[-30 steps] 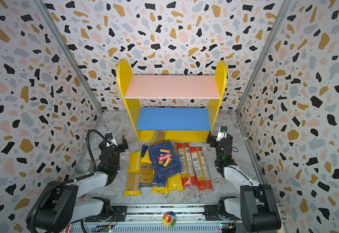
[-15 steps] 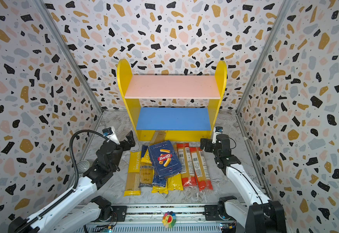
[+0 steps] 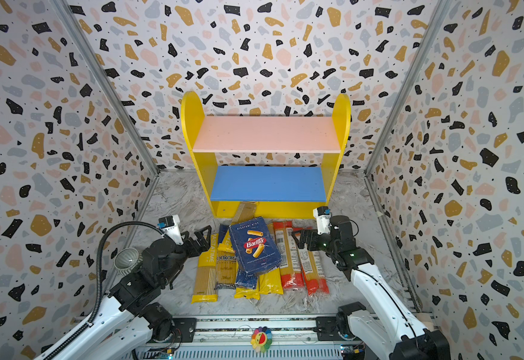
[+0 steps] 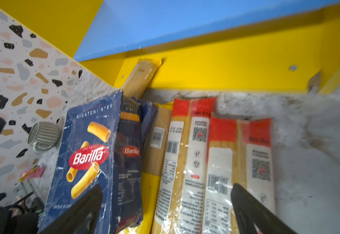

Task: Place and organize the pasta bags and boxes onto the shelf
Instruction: 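Reach both grippers toward the blue Barilla Rigatoni box from either side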

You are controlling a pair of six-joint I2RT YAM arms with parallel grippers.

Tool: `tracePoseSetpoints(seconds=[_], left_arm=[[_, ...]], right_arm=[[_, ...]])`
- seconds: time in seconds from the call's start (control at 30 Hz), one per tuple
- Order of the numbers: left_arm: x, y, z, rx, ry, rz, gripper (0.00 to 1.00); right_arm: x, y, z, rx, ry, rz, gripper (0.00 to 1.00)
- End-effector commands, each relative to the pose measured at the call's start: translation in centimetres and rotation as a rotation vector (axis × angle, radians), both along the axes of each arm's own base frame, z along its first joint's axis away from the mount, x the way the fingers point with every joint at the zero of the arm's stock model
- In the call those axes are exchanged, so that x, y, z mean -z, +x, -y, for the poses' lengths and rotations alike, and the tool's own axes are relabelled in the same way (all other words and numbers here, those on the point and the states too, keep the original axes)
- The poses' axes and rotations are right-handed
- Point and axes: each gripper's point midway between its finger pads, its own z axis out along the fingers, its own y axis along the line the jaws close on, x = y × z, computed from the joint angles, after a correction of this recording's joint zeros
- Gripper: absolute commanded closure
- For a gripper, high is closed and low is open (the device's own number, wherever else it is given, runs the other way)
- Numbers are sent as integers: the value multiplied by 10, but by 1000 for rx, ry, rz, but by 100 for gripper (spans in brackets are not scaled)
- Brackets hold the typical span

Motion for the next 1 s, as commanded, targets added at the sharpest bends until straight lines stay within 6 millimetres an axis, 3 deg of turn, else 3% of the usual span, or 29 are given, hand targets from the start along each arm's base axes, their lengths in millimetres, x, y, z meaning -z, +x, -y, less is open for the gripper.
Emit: tracePoseSetpoints(seconds=[0.0,0.27,0.57,0.73,0.83,0.97], left_arm=[[12,-4,17,41,-10,-48,0],[12,-4,47,94,60,-38,0],[28,4,37,-50,164,-137,0],[15,1,61,56,47,-84,1],[7,-3,65,79,-44,-59,1],[24,-7,69,96,-39,-112,1]], right_arm=[[8,-19,-23,-119,55,-68,1],[30,-30,-47,-245,83,-140,1],[52,-35,-64,-322,116,-213,1],[53,-41,-80,-367,140,-231,1],[53,-46,-89,-400,165,-245,1],[55,-52,-100,-433,183,-263,1]])
